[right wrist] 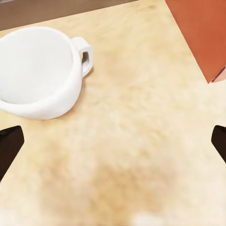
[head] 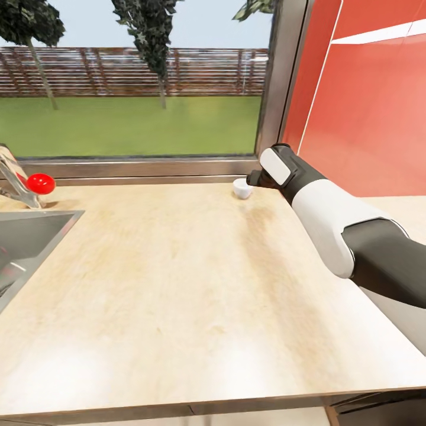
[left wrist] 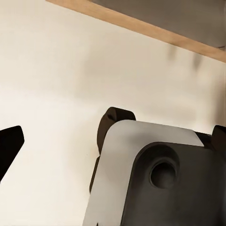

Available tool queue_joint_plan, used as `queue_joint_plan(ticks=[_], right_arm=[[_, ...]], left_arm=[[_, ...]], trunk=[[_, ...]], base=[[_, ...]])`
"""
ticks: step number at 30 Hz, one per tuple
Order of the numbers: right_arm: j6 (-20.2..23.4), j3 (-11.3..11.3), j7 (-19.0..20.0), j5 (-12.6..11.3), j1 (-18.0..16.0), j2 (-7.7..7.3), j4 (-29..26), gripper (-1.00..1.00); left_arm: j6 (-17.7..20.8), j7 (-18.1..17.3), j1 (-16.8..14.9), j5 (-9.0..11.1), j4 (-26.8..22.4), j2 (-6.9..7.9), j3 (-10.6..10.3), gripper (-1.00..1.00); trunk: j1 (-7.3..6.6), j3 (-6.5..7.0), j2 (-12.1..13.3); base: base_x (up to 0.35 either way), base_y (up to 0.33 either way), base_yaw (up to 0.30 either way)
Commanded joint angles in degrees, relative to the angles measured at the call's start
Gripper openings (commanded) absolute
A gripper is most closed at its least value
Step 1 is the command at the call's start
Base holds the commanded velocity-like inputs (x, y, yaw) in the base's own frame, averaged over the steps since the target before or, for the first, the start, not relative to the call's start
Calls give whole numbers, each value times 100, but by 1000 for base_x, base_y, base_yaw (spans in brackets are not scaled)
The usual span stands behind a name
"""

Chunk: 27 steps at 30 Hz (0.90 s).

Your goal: Set up a coffee station on the kitchen countertop: keep the coffee maker on the countertop, move the bottle of coffee from the kitchen shelf to the counter next to the coffee maker, place a paper coffee filter on top of the coffee maker, put the saucer next to the coffee maker with the coffee cup on the saucer, and place the electric kettle next to the coffee maker.

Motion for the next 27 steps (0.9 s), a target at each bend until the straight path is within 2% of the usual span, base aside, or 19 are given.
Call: queue_joint_plan(ticks=[1, 20, 27], right_arm=[[18, 43, -44, -61, -4, -3, -6, 100], [9, 43, -44, -61, 12, -3, -6, 100], [9, 43, -44, -61, 14, -3, -6, 100]], left_arm=[[-18, -21, -4, 24, 8, 2, -8, 100], [-21, -21, -4, 24, 8, 2, -8, 100], [-21, -21, -4, 24, 8, 2, -8, 100]], trunk=[[0, -5, -2], [0, -5, -2], [0, -5, -2]], base=[[12, 0, 0], [115, 0, 0], [39, 0, 0]])
